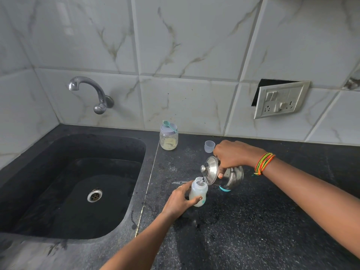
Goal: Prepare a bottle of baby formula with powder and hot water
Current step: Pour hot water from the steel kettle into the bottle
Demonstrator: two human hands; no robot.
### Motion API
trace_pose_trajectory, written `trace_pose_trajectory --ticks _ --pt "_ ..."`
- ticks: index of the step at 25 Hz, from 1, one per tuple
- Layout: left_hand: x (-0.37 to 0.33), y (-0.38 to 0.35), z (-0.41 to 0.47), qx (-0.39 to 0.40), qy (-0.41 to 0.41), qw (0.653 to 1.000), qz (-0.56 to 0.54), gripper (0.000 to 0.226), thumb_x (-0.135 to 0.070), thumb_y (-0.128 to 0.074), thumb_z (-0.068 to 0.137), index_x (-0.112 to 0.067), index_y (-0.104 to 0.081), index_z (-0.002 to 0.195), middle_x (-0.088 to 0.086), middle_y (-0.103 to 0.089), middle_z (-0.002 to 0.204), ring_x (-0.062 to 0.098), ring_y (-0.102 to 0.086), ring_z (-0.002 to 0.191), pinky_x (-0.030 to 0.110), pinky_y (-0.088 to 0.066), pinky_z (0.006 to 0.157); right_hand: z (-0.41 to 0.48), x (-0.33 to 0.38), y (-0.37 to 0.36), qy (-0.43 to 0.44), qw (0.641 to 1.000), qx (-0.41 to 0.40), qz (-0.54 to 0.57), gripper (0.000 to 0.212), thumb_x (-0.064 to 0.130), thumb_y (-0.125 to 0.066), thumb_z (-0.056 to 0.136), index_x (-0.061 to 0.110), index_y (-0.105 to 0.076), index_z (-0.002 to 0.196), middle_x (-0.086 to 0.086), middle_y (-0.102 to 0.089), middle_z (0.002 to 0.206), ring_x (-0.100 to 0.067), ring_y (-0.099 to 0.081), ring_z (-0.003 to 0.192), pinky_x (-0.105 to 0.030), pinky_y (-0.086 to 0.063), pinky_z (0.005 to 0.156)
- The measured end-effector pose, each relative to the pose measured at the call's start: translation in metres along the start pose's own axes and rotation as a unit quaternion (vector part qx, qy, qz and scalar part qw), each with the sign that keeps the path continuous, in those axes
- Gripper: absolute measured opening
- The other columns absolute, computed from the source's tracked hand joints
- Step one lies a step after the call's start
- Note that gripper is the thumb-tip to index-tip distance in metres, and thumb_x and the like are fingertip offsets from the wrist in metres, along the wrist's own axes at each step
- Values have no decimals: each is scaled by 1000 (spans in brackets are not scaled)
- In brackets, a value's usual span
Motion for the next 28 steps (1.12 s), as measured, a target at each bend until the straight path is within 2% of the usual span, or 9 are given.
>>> trace_pose_trajectory --ticks 4,7,12,18,21,28 --pt "1 -1 0 0 1 1000 -7 64 -36 -71 78 -34 -42 135 -12 -56 130 2 -57 107 30 -48 98 -2 0 3 -3 1000 5 -3 45 44 -77 68 8 -51 74 5 -36 67 -16 -43 61 -26 -31 48" --pt "-1 -1 -1 -3 3 1000 -5 63 -34 -70 79 -31 -42 136 -12 -55 129 0 -55 106 24 -45 96 -4 0 5 -5 1000 8 -6 46 44 -77 69 8 -49 74 5 -35 67 -9 -36 56 -26 -31 49" --pt "-1 -2 -2 -10 -1 1000 -3 62 -34 -70 80 -31 -42 136 -12 -56 128 -2 -55 103 19 -43 91 -3 1 7 -1 1000 15 -2 44 43 -79 67 10 -52 75 6 -37 66 -8 -37 56 -26 -32 50" --pt "2 -5 0 -24 -1 1000 6 62 -44 -69 76 -36 -43 132 -11 -59 125 4 -59 105 33 -50 94 4 -3 4 7 1000 11 -6 49 46 -80 63 5 -59 77 4 -40 64 -20 -48 69 -29 -36 51" --pt "0 -5 0 -25 0 1000 15 63 -45 -69 76 -36 -43 132 -12 -60 123 4 -59 103 32 -50 92 7 -5 2 6 1000 9 -4 50 47 -80 62 4 -60 79 2 -43 64 -20 -49 69 -29 -37 53" --pt "10 -9 3 -39 2 992 117 60 -59 -57 80 -26 -50 130 -4 -59 127 14 -52 115 40 -39 102 11 -7 0 12 1000 13 -8 46 47 -79 64 8 -56 75 2 -43 64 -20 -49 69 -31 -38 56"
Point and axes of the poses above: each hand's wrist, its own z-axis towards the middle knuckle, its own y-axis out of the back of the hand, x = y × z, the point moved 1 cm from there along z, towards the middle knuckle
